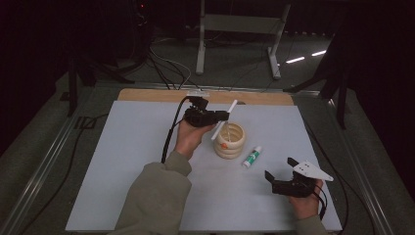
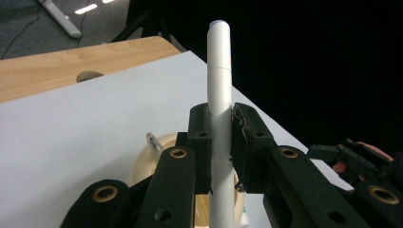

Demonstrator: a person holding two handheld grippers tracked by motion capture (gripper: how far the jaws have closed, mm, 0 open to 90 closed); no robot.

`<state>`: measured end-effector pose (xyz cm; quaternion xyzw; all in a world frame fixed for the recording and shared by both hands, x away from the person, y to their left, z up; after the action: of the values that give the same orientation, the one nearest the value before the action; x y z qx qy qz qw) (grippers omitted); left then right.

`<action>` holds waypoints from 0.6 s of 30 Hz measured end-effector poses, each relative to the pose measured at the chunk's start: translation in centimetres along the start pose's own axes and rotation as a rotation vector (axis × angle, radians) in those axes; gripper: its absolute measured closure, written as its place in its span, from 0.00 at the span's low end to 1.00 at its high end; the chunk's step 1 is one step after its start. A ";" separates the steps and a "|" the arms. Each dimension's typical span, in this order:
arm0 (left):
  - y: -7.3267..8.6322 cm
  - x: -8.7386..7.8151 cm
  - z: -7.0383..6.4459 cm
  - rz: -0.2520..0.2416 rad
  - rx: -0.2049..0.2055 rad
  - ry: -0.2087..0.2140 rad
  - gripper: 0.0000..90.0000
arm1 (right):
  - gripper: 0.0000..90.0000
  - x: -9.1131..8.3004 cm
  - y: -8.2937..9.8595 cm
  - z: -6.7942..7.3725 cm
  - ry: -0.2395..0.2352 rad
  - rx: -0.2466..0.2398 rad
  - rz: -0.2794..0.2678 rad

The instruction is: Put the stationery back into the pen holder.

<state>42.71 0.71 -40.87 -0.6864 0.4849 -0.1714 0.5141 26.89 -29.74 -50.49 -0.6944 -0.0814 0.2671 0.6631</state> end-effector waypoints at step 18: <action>0.3 2.3 0.2 -0.027 -0.008 -0.045 0.88 | 0.00 0.0 0.0 0.0 -0.005 0.000 0.005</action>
<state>43.80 -1.12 -41.86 -0.6985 0.4645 -0.1608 0.5200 26.90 -29.69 -50.51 -0.6940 -0.0815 0.2707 0.6621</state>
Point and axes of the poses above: each handheld gripper's, and its own axes: x roughly forward along the jaws, y roughly out of its underside, z roughly to its left, the point moved 2 cm from there along x, roughly forward along the jaws, and after that the axes turned 10 degrees about -z, right-handed, at the moved point
